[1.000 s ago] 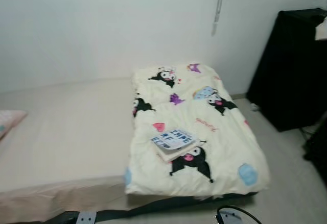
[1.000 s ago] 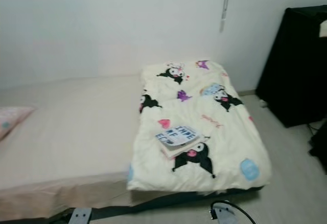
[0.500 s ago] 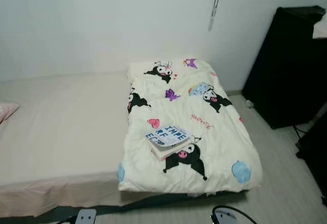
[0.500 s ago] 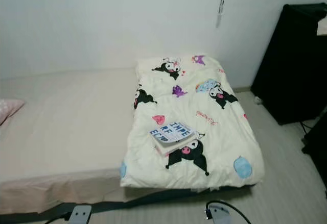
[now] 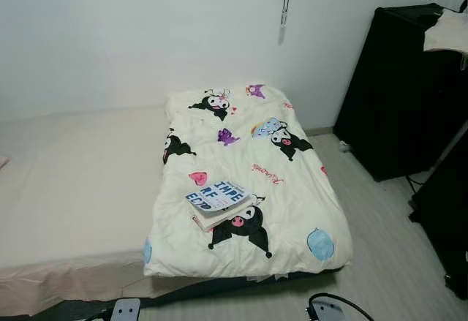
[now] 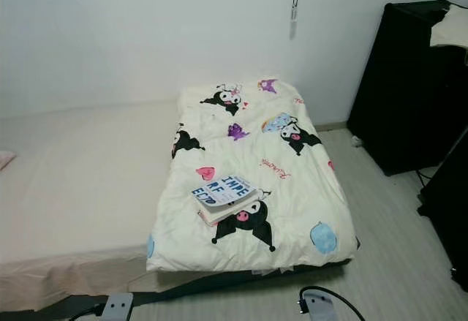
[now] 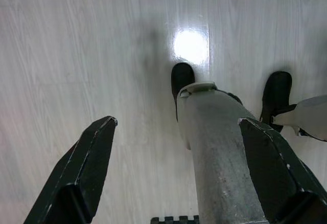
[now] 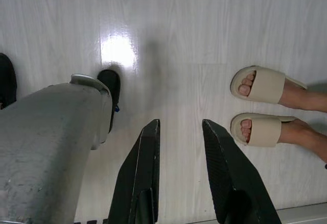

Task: Clean up the room

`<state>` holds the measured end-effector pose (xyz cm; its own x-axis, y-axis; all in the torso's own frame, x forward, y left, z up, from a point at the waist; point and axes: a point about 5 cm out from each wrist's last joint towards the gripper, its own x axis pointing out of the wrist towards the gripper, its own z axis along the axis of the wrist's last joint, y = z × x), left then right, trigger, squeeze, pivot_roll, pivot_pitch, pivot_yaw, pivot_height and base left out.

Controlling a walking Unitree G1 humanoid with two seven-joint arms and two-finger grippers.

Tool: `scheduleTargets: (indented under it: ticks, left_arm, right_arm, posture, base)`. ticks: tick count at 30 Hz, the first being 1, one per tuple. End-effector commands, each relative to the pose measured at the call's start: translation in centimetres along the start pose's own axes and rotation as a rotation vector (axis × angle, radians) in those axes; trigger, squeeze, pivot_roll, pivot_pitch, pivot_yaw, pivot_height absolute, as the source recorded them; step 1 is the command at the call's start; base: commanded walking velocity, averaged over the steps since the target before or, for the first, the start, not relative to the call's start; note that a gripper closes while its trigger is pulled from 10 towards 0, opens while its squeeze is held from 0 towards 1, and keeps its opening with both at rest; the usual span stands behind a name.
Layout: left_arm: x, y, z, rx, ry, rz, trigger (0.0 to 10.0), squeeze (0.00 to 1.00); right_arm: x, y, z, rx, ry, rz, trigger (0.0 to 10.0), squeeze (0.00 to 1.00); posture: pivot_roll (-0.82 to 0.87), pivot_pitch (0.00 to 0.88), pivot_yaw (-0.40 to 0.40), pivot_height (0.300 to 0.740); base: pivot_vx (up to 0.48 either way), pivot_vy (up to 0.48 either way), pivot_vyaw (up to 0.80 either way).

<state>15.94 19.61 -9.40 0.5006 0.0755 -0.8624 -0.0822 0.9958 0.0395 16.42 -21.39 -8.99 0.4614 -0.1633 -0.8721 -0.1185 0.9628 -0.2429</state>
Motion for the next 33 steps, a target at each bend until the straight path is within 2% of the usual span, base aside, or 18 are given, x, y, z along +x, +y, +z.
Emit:
scheduleTargets:
  ticks: [1, 8, 33]
  left_arm:
    - [-0.06, 0.57, -0.1, -0.004, 0.002, 0.008, 10.0, 0.0]
    - [-0.04, 0.57, -0.01, -0.004, 0.0, 0.007, 10.0, 0.0]
    - [-0.06, 0.46, -0.18, -0.008, 0.005, 0.006, 10.0, 0.0]
  right_arm:
    - [-0.01, 0.17, -0.09, 0.003, 0.004, 0.003, 10.0, 0.0]
    - [0.0, 0.17, -0.06, 0.004, 0.003, 0.001, 10.0, 0.0]
    - [0.01, 0.13, 0.25, 0.029, -0.017, 0.004, 10.0, 0.0]
  posture:
    - [-0.05, 0.047, 0.023, 0.72]
    - [-0.05, 0.048, 0.022, 0.72]
    - [-0.05, 0.053, 0.021, 0.72]
  base:
    - [0.0, 0.0, 0.0]
    - [0.148, 0.0, 0.0]
    - [0.327, 0.0, 0.0]
